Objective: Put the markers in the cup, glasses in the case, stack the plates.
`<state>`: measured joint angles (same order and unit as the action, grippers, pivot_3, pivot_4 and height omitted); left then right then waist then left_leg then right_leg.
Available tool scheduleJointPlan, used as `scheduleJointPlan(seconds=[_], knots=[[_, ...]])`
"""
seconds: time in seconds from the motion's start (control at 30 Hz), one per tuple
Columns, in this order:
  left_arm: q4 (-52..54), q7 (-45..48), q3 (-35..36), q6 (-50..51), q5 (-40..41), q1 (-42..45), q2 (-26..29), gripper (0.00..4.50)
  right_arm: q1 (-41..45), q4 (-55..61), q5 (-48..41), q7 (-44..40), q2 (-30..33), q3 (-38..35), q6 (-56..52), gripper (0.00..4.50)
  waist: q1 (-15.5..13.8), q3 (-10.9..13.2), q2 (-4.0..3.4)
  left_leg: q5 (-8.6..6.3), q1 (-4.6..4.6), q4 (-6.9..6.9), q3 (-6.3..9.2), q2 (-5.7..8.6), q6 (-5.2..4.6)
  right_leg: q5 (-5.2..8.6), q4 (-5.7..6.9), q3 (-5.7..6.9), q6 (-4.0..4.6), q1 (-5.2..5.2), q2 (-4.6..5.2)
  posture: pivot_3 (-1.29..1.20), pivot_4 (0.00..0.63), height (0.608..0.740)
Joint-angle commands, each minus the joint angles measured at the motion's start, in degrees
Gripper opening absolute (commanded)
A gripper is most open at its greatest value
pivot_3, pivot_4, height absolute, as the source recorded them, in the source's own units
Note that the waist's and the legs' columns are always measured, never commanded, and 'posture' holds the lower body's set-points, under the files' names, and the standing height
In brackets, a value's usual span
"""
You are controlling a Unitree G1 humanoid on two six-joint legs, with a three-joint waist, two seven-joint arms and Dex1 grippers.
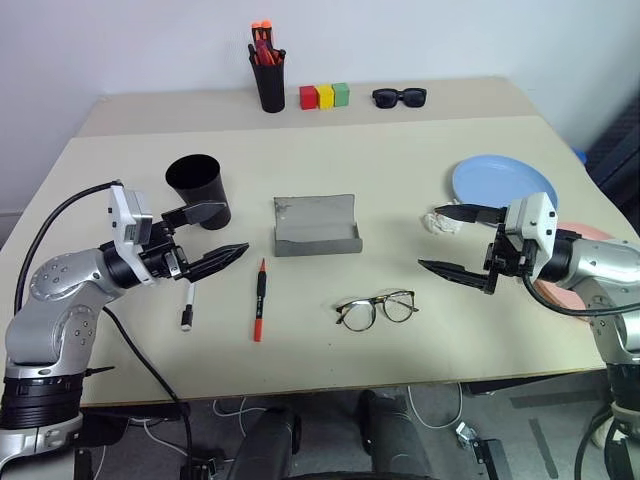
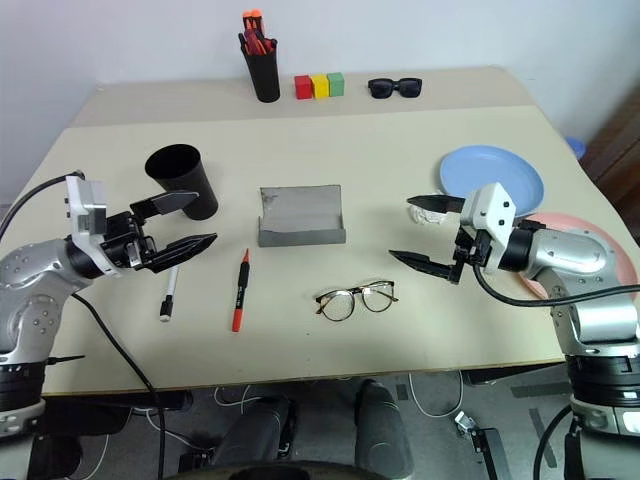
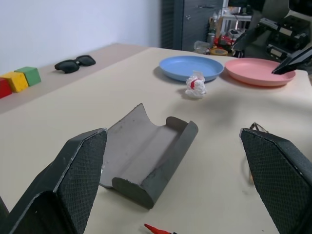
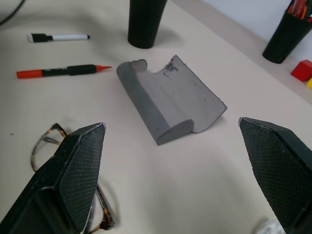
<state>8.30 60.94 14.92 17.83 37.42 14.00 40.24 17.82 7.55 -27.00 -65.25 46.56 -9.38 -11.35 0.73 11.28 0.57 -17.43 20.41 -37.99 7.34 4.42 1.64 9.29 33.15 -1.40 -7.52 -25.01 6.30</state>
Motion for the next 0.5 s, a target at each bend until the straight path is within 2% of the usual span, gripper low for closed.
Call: scheduleJointPlan(seconds=[0.03,0.3,0.43,0.5], knots=[[0.6,-0.7,0.3,-1.8,-0.7,1.1,-0.6,4.5,3.1,-0.5,0.4,0.3,-0.5,0.1,1.8,4.48,0.0,0.0,0.0,0.0,0.0,0.0,0.0,0.0,0.0,0.0,0.0,0.0,0.0,0.0,0.0,0.0,0.15,0.74],[1.9,-8.9,0.9,-1.4,-8.2,0.8,1.4,4.5,2.8,0.4,1.3,2.6,-2.3,0.7,2.5,4.48,-0.1,0.0,0.0,0.0,0.02,0.0,0.0,0.0,0.0,-0.01,-0.01,0.0,-0.01,0.0,0.01,0.0,0.15,0.74],[7.1,-14.2,4.2,6.0,-10.1,-4.4,6.2,4.5,3.5,1.1,1.3,2.6,-3.4,2.2,2.1,4.48,0.3,0.0,-0.03,-0.01,0.02,0.02,0.0,-0.01,0.0,0.0,-0.01,-0.01,-0.01,-0.03,0.0,0.0,0.15,0.74],[9.1,-15.5,6.6,12.6,-7.2,-6.3,8.4,4.5,4.4,1.6,1.3,3.1,-4.4,3.3,1.9,4.48,0.4,0.0,-0.03,-0.02,0.01,0.05,-0.04,-0.02,-0.01,0.0,0.0,-0.05,-0.01,-0.07,0.0,0.0,0.15,0.74]])
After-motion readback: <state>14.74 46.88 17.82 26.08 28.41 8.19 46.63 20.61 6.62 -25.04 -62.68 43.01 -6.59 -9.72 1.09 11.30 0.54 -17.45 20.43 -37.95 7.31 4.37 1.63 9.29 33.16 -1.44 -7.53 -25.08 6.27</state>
